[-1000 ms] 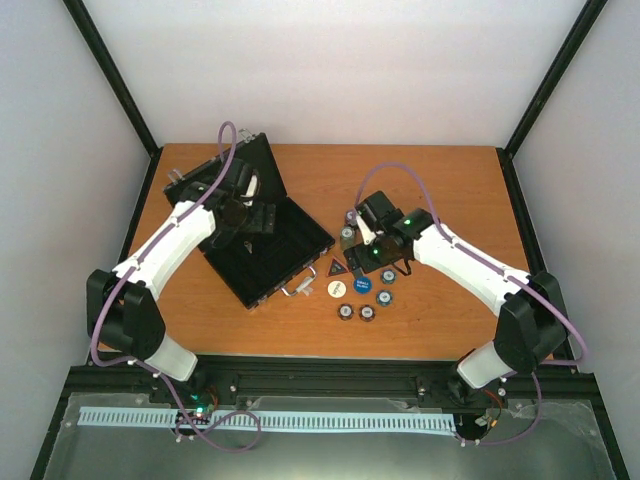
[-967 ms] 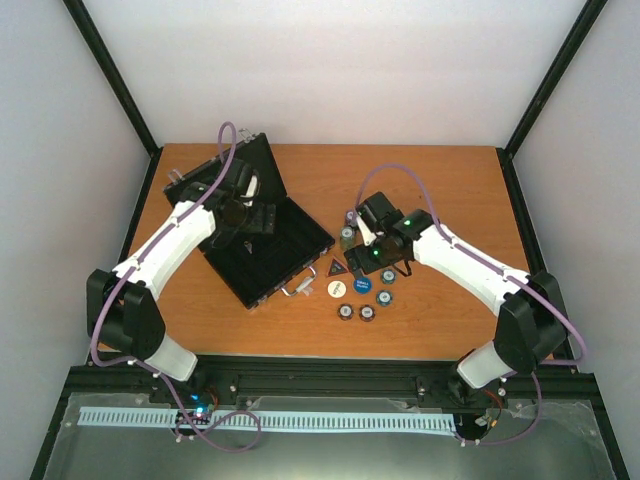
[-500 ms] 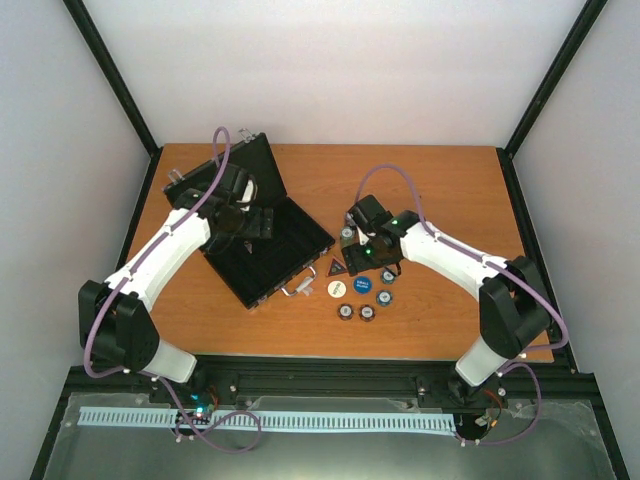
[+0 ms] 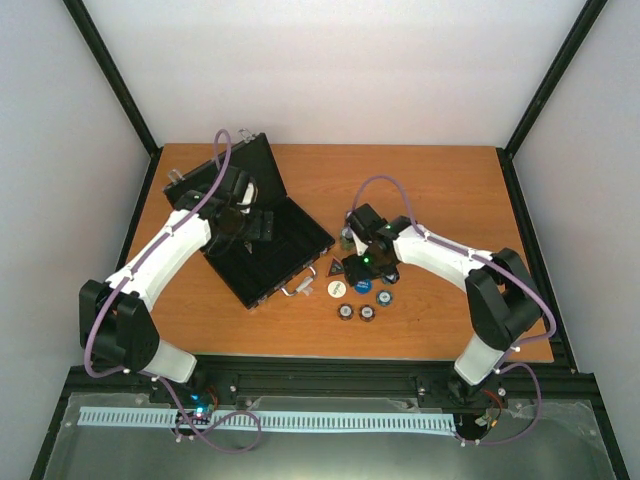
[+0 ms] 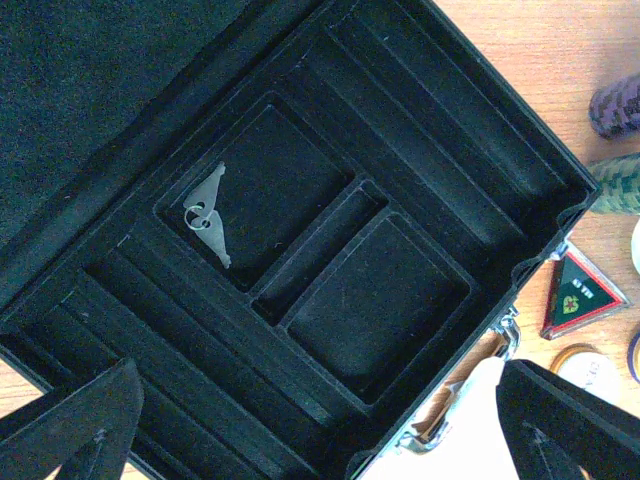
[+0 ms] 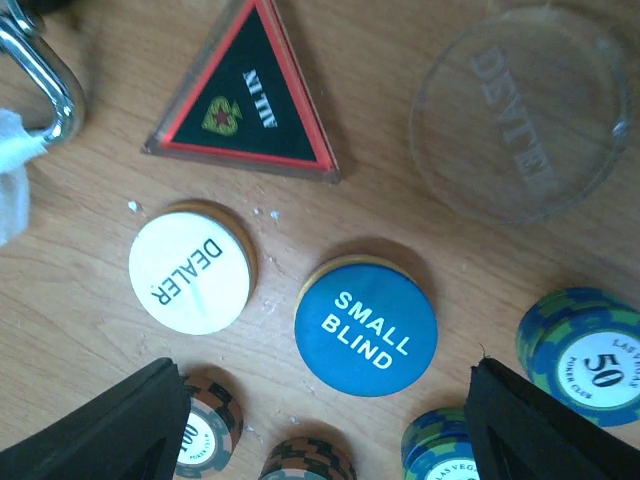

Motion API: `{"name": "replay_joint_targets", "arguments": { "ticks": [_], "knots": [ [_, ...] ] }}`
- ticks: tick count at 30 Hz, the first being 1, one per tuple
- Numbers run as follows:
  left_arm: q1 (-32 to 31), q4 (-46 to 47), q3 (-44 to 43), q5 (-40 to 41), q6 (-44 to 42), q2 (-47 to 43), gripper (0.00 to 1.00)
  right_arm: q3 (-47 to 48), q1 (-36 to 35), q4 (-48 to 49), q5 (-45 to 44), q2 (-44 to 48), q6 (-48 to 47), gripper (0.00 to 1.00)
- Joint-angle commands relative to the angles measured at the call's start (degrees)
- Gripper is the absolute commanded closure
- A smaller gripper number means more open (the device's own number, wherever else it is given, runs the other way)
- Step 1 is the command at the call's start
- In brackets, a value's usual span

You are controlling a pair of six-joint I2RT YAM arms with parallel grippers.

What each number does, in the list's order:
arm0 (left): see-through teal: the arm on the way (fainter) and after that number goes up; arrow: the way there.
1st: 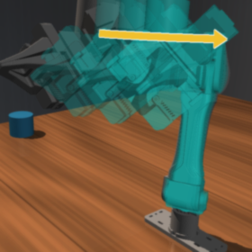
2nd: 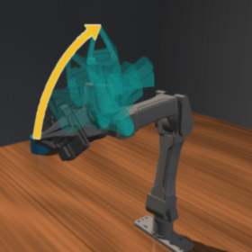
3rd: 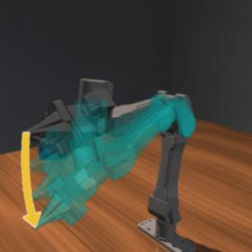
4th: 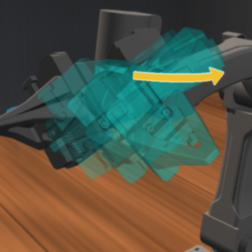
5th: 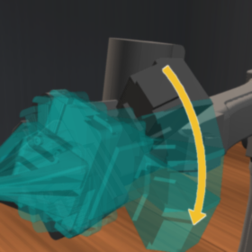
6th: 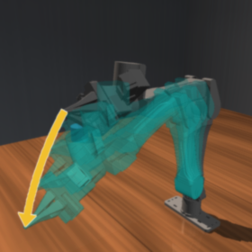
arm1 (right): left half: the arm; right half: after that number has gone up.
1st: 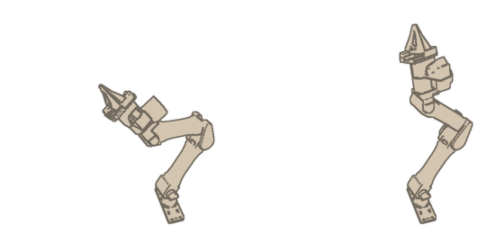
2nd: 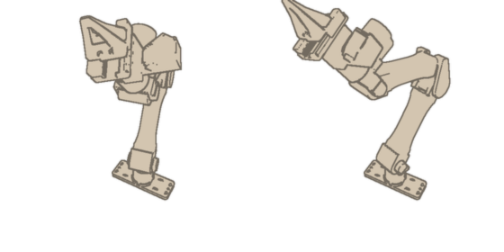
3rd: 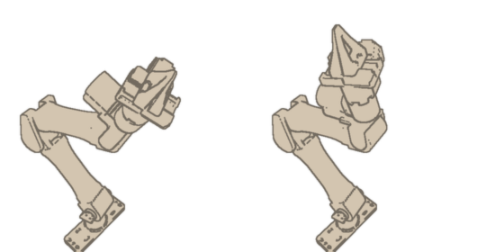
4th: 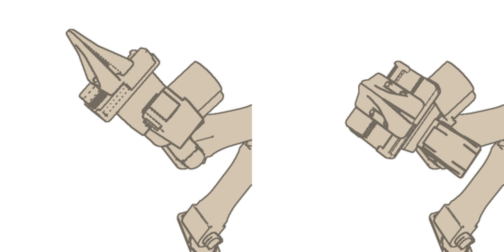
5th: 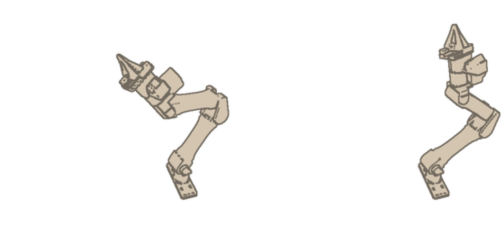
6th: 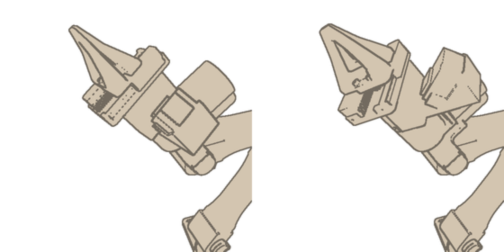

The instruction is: Pack up texas hold em set

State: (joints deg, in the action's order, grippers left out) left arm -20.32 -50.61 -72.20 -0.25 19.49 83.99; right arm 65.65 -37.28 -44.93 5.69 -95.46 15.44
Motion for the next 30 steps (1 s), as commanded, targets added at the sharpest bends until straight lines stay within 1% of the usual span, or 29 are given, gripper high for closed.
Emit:
{"name": "replay_joint_targets", "arguments": {
  "ticks": [1,6,14,27,30],
  "knots": [
    [-0.2,0.3,0.2,-0.3,-0.3,-0.4,0.00,-1.3,-0.3,1.0,2.2,-1.5,-0.6,0.23],
    [-0.2,0.0,0.7,0.0,-0.4,-1.1,0.00,-0.6,-0.5,1.3,2.5,-3.9,-0.9,0.24],
    [-0.1,0.0,1.4,0.7,-0.8,-1.3,0.00,0.7,-0.6,-0.2,-2.1,-5.7,-0.1,0.24],
    [-0.2,0.3,1.8,1.0,-0.3,-1.2,0.00,2.0,-0.6,-0.3,-1.8,-8.8,-1.2,0.24],
    [-0.2,0.1,1.9,1.3,-0.3,-1.2,0.00,2.5,-0.6,-0.7,-3.3,-9.5,-1.2,0.25]
  ]
}}
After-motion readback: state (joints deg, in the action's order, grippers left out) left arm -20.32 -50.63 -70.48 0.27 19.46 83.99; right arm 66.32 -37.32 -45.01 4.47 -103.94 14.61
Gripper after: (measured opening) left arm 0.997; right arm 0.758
